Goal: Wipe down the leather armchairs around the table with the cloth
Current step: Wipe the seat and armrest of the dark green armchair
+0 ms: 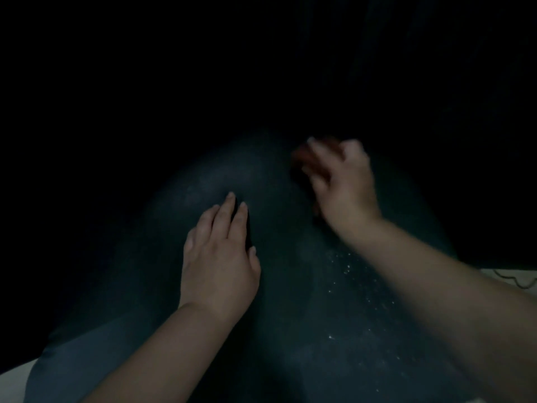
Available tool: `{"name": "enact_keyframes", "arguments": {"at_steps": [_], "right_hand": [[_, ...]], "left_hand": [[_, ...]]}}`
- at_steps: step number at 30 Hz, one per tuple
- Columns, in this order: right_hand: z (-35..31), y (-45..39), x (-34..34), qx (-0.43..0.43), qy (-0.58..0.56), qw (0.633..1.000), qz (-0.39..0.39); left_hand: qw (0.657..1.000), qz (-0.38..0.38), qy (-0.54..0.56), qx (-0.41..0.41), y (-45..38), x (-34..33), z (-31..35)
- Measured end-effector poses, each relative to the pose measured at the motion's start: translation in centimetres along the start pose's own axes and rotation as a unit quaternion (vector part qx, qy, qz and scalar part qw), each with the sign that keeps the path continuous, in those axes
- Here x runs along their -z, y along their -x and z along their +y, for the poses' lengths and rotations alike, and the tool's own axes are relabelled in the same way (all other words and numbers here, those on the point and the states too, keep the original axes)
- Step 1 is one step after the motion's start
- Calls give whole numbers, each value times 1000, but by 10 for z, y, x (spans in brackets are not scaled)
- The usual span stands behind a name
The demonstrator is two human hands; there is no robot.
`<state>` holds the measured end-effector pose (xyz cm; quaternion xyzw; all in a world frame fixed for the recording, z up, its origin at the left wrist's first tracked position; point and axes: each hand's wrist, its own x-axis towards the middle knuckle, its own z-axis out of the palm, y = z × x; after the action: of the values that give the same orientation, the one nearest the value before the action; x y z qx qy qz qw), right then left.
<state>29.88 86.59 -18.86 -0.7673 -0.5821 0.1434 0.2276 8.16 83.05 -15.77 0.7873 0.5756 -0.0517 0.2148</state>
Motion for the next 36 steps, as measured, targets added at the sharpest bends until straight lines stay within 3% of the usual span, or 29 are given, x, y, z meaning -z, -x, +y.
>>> {"name": "enact_keyframes", "arguments": {"at_steps": [2, 4, 9, 11, 17, 21, 24, 28, 31, 36], "right_hand": [[19, -25, 9, -64, 43, 996, 32], [24, -17, 10, -73, 54, 996, 26], [0, 73, 2, 69, 53, 995, -44], [9, 65, 7, 114, 55, 989, -73], [23, 21, 10, -15, 67, 998, 7], [9, 79, 10, 46, 47, 997, -30], [26, 62, 27, 75, 46, 995, -51], [65, 30, 43, -18, 94, 995, -5], [61, 71, 37, -36, 98, 995, -3], [48, 126, 34, 61, 72, 994, -56]], "left_hand": [[1000, 4, -8, 3, -1, 0, 1], [1000, 6, -10, 2, -1, -2, 3], [1000, 1, -13, 1, -4, -4, 11], [1000, 0, -18, -1, -4, -3, 14], [1000, -1, -24, -4, -3, -7, 18], [1000, -5, -27, -9, -1, -9, 22], [999, -5, -33, -31, 4, -10, 25], [999, 4, -34, -40, 14, -19, 27], [999, 18, -23, -45, 21, -25, 30], [998, 2, -30, -58, 32, -28, 37]]}}
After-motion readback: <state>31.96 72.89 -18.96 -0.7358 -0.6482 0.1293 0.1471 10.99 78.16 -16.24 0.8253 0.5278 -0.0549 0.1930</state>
